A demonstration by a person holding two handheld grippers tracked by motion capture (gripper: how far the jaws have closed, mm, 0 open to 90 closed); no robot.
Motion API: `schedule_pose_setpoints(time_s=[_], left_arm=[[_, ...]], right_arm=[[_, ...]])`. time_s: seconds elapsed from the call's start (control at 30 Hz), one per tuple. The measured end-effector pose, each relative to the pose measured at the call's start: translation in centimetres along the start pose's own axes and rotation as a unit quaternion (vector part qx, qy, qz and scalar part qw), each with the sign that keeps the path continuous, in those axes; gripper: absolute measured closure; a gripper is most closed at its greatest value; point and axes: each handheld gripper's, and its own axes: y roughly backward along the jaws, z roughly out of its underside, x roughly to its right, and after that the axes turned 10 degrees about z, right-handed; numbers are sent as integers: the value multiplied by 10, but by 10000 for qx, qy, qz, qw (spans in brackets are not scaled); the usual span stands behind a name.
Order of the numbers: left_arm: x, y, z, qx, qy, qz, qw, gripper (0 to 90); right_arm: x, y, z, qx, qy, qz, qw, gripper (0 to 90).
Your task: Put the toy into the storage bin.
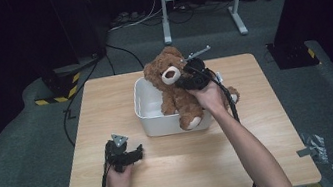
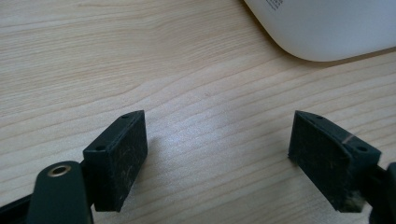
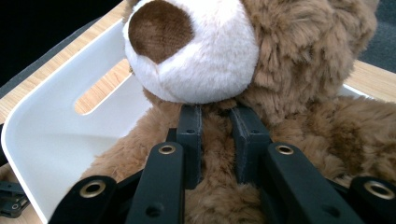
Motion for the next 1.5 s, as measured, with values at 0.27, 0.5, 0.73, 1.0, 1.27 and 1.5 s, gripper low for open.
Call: schedule_pose_setpoints(time_s=[0.27,0.5,0.73,1.0,1.27,1.5], left_arm=[[0,0,0,1,0,0,10000,195],[0,0,0,1,0,2,10000,195],[0,0,0,1,-1,1,10000,195],[0,0,0,2,0,1,10000,195],[0,0,0,11,-1,0,10000,195],[0,0,0,1,1,2,10000,195]], right_arm=[[-1,-3,4,25,-33,-3,10000,744],[-4,-5,7,-19,-35,-16,10000,736],[-7,-7,8,-134,-6,-19,9999,728],[-13,-10,10,-220,147,85,9996,726],[-17,-13,14,-364,191,46,9991,719],[-15,-11,16,-300,39,-140,9994,671]])
